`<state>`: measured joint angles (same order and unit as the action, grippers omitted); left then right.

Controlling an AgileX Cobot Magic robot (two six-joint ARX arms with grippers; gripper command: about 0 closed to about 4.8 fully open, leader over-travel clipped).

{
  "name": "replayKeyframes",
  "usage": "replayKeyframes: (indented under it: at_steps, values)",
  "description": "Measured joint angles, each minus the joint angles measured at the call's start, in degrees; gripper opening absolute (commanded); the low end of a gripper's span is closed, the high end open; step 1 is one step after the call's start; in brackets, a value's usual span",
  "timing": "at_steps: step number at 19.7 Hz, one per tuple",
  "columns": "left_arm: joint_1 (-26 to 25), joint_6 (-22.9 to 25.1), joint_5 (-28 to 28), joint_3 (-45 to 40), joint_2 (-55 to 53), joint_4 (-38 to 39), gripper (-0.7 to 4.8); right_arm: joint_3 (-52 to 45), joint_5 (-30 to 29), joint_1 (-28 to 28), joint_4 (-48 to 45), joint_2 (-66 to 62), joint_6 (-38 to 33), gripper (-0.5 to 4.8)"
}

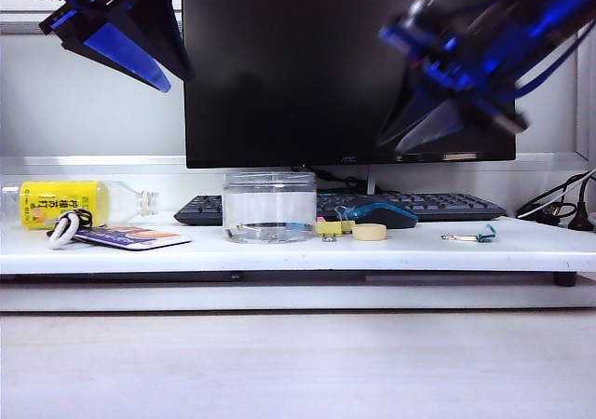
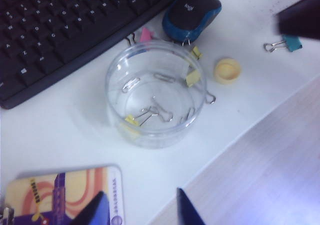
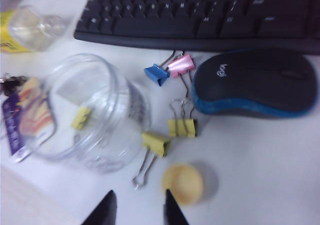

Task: Pick up the clips with the largest number of clips of the same color on the table and place them in a round transparent plastic box.

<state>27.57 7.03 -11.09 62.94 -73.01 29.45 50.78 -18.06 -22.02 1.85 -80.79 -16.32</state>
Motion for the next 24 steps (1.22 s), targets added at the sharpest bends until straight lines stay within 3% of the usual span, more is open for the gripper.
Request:
replayKeyframes:
  at_steps: [10, 15, 21, 24]
  values:
    - [0.0, -0.2, 0.0, 0.0, 0.0, -1.8, 1.87, 7.4, 1.3, -5.3, -3.0, -13.2, 1.4, 1.27]
    - [0.0, -0.2, 0.0, 0.0, 0.0, -1.8, 1.87, 8.4, 10.0, -5.2, -2.9, -15.3, 3.6, 1.27]
    - [0.0, -0.2, -0.3, -0.1, 0.0, -1.8, 1.87, 8.5, 10.4, -5.2, -4.1, -15.3, 4.4, 1.49]
    - [0.0, 0.0, -3.8, -0.1, -0.4, -1.9, 1.87, 8.5, 10.4, -5.2, -4.2, -15.3, 4.4, 1.49]
